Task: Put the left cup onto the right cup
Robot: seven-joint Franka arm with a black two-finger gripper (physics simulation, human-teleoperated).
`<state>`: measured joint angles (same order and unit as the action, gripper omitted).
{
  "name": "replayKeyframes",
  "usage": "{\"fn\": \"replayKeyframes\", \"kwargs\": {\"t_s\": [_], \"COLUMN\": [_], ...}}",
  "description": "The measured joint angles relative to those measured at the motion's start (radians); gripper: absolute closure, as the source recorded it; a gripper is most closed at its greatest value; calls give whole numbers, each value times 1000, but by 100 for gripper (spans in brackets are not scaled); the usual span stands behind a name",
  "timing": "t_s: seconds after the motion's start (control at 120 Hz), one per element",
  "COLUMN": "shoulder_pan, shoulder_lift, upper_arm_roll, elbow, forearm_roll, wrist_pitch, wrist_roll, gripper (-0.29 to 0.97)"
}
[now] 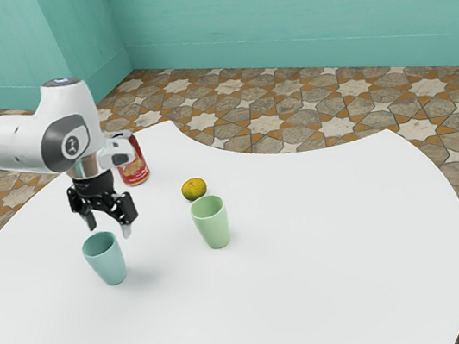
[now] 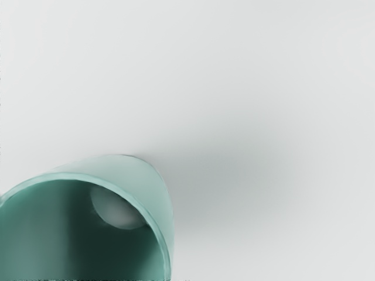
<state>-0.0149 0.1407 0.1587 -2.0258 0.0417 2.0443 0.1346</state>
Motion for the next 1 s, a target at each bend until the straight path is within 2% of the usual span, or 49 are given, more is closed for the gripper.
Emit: {"fn": "replayKeyframes", "kwargs": {"t_s": [0.317,0.683,0.733,0.892,1.0], "shoulder_pan": [2,10,10,10,9], "shoulder_lift": [2,26,27,26,24], "upper_arm_roll": [7,8,8,8,8], "elbow": [-95,-134,-135,-132,-127], "forearm_roll": [-20,-33,-33,-27,-22], "wrist_pitch": [46,85,89,96,98], "wrist_roll": [29,46,48,53,57], "gripper": [0,1,8,48,62]}}
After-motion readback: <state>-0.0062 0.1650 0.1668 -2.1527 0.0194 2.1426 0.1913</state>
